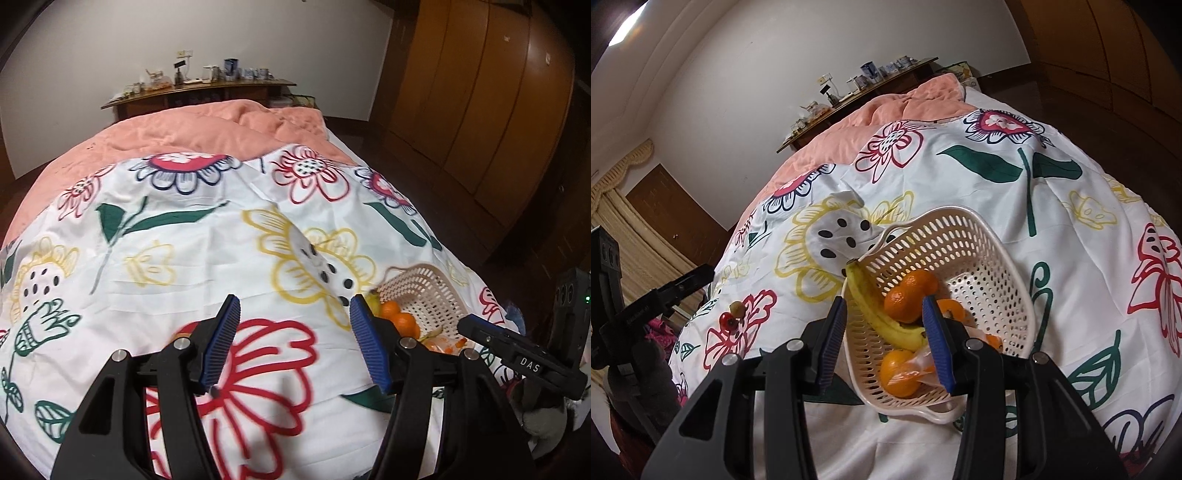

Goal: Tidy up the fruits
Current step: 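Withdraw both tools from the basket back to the tomato and brown fruit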

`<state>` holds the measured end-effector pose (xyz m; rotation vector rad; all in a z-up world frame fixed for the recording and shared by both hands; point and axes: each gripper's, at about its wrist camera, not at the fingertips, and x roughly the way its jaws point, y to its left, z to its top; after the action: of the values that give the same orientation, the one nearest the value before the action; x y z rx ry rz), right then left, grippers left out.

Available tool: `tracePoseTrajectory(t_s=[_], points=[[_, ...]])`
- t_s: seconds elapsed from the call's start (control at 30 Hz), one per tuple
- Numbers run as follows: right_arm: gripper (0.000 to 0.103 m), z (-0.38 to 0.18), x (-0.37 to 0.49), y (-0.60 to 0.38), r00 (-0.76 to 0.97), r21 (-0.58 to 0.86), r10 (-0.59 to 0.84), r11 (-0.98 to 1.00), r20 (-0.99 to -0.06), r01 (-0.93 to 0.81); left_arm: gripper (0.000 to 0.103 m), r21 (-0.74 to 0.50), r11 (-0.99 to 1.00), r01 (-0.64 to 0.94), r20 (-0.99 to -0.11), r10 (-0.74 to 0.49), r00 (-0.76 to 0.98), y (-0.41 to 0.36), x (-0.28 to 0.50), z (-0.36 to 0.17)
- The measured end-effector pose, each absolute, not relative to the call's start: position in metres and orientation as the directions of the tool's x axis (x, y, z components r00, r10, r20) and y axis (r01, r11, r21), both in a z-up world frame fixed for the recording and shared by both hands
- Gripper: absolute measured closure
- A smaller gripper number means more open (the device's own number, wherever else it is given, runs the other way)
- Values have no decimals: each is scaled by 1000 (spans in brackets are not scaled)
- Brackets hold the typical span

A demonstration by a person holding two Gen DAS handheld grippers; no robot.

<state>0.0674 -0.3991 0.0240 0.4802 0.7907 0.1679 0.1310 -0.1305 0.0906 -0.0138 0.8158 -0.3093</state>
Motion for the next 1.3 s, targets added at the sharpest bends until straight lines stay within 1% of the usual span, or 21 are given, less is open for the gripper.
tracePoseTrajectory(t_s=[0.27, 0.53, 0.6, 0.9, 1.07, 1.2, 1.3], points=[[60, 27, 69, -388, 688, 466, 334, 885, -645, 6, 40, -111, 973, 203, -712, -220, 667, -85, 125, 93], [60, 28, 72, -374, 673, 453, 347, 891, -653, -21, 41, -111, 984, 140, -736, -176, 654, -51, 122, 74], [60, 29, 73, -370, 670, 449, 350, 893, -655, -28, 46, -110, 985, 134, -746, -171, 644, -48, 123, 67], [60, 29, 74, -359, 659, 442, 361, 896, -660, -48, 49, -98, 987, 128, -784, -156, 601, -49, 130, 40], [60, 31, 73, -357, 658, 440, 364, 896, -659, -56, 61, -85, 990, 113, -807, -135, 575, -48, 133, 28], [60, 31, 74, -353, 655, 436, 367, 898, -661, -64, 62, -73, 991, 115, -814, -125, 567, -50, 134, 21], [60, 32, 74, -349, 652, 433, 370, 899, -662, -71, 65, -71, 991, 112, -817, -122, 563, -49, 135, 18]])
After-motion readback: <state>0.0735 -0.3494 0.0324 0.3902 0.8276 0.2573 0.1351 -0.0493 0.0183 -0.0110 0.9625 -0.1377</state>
